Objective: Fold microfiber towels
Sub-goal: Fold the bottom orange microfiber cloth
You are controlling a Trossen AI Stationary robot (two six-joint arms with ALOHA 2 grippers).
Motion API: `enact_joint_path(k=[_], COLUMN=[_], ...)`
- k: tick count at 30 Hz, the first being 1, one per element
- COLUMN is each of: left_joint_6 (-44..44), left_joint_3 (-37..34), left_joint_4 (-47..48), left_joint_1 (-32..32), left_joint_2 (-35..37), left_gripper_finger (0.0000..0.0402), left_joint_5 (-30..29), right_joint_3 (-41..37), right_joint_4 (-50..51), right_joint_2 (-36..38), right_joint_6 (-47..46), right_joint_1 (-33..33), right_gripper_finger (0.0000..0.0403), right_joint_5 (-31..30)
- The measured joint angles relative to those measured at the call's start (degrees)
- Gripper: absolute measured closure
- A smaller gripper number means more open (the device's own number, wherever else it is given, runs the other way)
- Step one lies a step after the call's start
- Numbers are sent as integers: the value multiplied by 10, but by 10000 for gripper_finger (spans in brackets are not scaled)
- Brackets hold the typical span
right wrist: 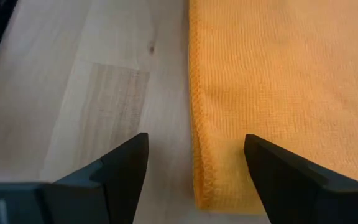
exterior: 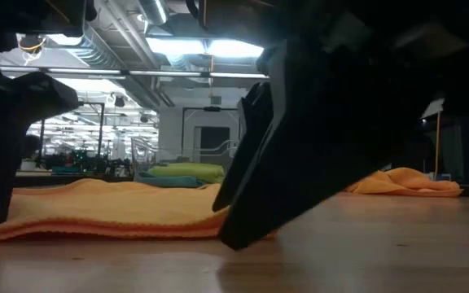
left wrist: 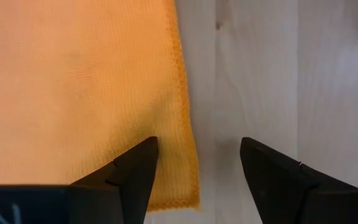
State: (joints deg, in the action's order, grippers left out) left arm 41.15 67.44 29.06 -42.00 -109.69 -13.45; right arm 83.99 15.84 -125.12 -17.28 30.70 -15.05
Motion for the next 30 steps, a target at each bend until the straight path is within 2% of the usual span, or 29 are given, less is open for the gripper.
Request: enact_joint_path(k=[8,23,30], left_joint_6=[5,7,7], left_joint_3=[0,3,2], left_joint_4=[6,28,28], left_joint_1=[-2,-2,-3], left_joint_2=[7,-20,-22], left_gripper_finger=[176,179,236], left_joint_5=[-9,-24,-36], right_joint_3=[3,4,4], right_joint_4=[-2,3,15], right_joint_2=[-25,-28,-29], right_joint_6=[-29,-49,-52], right_joint_1=[0,4,5], right_gripper_finger=[135,135,159], right_joint_5=[20,0,-14])
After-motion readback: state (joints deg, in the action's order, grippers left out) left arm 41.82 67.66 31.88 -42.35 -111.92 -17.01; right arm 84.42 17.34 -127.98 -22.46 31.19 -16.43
